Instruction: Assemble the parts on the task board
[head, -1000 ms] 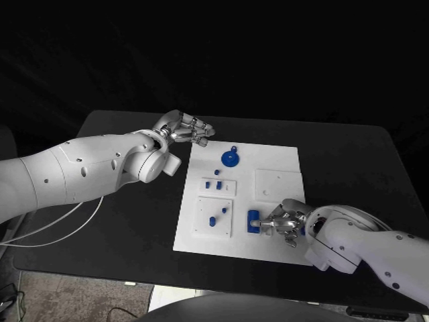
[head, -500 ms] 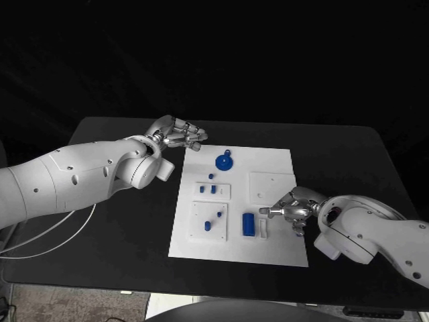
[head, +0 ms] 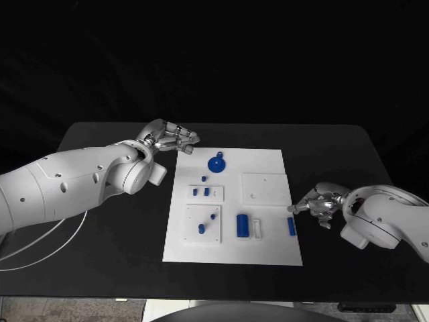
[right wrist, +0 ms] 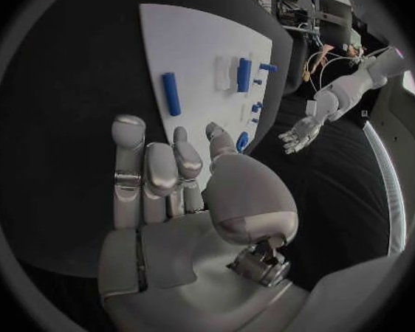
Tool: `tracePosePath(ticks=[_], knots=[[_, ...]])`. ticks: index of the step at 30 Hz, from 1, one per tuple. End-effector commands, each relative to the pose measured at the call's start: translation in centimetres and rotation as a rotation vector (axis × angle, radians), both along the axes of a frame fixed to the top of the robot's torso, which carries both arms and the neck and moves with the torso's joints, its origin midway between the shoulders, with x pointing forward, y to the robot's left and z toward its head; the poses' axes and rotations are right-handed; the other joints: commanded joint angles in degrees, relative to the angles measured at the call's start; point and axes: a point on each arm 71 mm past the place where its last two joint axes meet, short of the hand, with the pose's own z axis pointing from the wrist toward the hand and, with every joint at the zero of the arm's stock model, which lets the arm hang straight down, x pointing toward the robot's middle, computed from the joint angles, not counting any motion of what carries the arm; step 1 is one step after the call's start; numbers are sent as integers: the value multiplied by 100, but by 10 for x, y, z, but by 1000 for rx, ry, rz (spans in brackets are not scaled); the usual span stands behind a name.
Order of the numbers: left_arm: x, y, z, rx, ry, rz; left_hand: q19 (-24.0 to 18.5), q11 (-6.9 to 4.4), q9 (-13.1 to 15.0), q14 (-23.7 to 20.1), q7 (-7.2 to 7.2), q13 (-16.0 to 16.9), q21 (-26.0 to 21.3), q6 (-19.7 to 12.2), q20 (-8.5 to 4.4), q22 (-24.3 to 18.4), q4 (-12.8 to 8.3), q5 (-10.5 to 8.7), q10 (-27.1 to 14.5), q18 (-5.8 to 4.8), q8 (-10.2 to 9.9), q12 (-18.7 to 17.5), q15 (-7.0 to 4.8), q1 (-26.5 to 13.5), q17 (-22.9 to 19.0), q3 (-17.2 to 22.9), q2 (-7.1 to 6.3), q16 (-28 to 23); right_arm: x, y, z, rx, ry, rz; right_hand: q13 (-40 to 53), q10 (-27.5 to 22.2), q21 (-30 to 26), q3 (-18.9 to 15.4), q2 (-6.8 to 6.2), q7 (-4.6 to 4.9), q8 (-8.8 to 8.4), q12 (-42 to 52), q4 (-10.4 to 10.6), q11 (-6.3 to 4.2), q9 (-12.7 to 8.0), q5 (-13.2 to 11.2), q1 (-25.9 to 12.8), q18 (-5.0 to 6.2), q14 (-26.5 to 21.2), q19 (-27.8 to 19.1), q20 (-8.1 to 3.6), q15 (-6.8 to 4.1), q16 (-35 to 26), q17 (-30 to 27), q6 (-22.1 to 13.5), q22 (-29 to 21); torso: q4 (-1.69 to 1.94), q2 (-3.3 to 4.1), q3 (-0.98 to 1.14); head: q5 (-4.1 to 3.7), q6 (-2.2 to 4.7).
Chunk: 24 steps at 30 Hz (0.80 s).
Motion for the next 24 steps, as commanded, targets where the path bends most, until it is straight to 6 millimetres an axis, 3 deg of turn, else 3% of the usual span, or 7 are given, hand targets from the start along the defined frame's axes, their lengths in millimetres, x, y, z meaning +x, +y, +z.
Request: tracePosePath(ticks=[1, 6, 9, 12, 18, 24], knots=[[0, -3, 1, -10, 1, -16, 41, 2, 6, -18, -17, 4, 23, -36, 5, -6, 27, 29, -36, -58, -7, 27, 37, 33, 7, 9, 19, -13, -4, -6, -4, -156, 60, 96, 8, 10, 42, -25, -30, 2, 20, -4, 7, 24, -4, -51, -95, -6, 12, 218, 42, 26, 24, 11, 47, 350, -10, 4, 1, -63, -5], [0, -4, 0, -11, 2, -18, 41, 2, 6, -18, -17, 4, 23, -36, 5, -6, 27, 29, -36, -58, -7, 27, 37, 33, 7, 9, 19, -13, -6, -13, -4, -235, 74, 92, 18, 16, 79, -134, -36, 2, 17, 7, 76, 29, -12, -66, -173, -8, 14, 217, 55, 39, 42, 24, 55, 356, 11, -2, -7, -136, -11], [0, -4, 0, -11, 2, -19, 41, 2, 6, -18, -17, 4, 23, -36, 5, -6, 27, 29, -36, -58, -7, 27, 37, 33, 7, 9, 19, -13, -8, -14, -8, -258, 83, 83, 15, 9, 88, -409, 12, 18, 25, -3, 195, 38, -128, 27, -209, -3, 10, 211, 67, 54, 35, 14, 33, 355, 10, 2, -10, -152, -19], [0, -4, 0, -11, 3, -19, 41, 2, 6, -18, -17, 4, 23, -36, 5, -6, 27, 29, -36, -58, -7, 27, 37, 33, 7, 9, 19, -13, -12, -11, -15, -255, 91, 78, 9, 11, 68, -515, 32, 36, 15, -9, 309, 53, -287, -209, -240, 7, 11, 207, 74, 56, 28, 4, 1, 347, 16, 5, -12, -149, -30], [-1, -2, 0, -10, 3, -17, 41, 2, 6, -18, -17, 4, 23, -36, 5, -6, 27, 29, -36, -58, -7, 27, 37, 33, 7, 9, 19, -13, -16, 0, -27, -225, 83, 67, 5, 11, 57, -540, -15, 57, 16, -8, 514, 63, -618, -365, -185, 20, 9, 212, 81, 64, 25, -8, 1, 342, 23, 7, -4, -144, -56], [-1, -1, 0, -10, 4, -16, 47, 3, 6, -19, -17, 4, 27, -37, 6, -49, 42, 27, -35, -61, -7, 27, 37, 26, 7, 11, 18, -14, -16, 6, -30, -204, 61, 54, 5, 15, 59, -523, -45, 57, 16, -6, 661, 59, -673, -470, -218, 23, 10, 219, 77, 59, 23, -12, -1, 344, 16, 5, -7, -136, -68]])
